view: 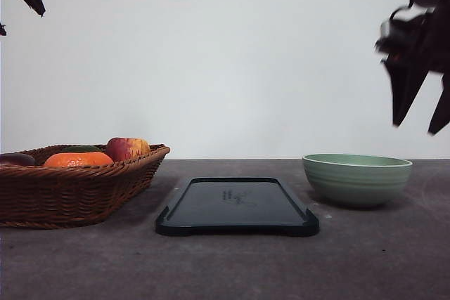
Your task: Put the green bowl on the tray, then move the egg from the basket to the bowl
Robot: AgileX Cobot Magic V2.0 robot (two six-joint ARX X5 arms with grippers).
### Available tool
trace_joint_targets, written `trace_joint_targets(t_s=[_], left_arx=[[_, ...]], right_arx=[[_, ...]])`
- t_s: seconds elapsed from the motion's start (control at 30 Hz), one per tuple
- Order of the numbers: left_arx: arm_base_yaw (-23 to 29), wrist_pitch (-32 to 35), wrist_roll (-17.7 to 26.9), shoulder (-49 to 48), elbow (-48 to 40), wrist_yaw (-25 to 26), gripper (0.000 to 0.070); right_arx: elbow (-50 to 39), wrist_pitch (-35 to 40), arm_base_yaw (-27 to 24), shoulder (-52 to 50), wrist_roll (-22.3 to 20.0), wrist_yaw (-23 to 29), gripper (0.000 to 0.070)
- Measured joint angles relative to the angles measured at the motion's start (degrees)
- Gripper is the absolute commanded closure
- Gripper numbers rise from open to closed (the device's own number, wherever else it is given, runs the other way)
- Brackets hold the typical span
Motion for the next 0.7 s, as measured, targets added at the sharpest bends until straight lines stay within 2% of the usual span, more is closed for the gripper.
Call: trace_joint_targets(t_s=[0.13, 0.23, 0.3, 0.43, 0.5, 0.7], left_arx=[[0.0, 0.3, 0.0, 0.0, 0.0, 0.0, 0.0304], [0.0, 0.3, 0.0, 0.0, 0.0, 0.0, 0.0304], [0.0, 0.3, 0.0, 0.0, 0.0, 0.0, 0.0304], [0.0, 0.3, 0.0, 0.0, 0.0, 0.0, 0.0304], [0.0, 0.3, 0.0, 0.0, 0.0, 0.0, 0.0304], [0.0, 0.3, 0.0, 0.0, 0.0, 0.0, 0.0304]], right_arx=[[0.0, 1.9, 1.3, 3.6, -0.1, 0.3, 0.0372], [0.0, 2.1, 2.3, 5.6, -0.1, 2.3, 0.0373], [0.0, 2.1, 2.7, 6.7, -0.1, 3.4, 0.0423], [0.0, 2.2, 3.0, 8.3, -0.1, 4.2, 0.062], [0.0, 2.2, 3.0, 8.5, -0.1, 4.3, 0.0686], [0.2, 2.0, 3.0, 8.6, 0.0, 4.6, 0.0698]])
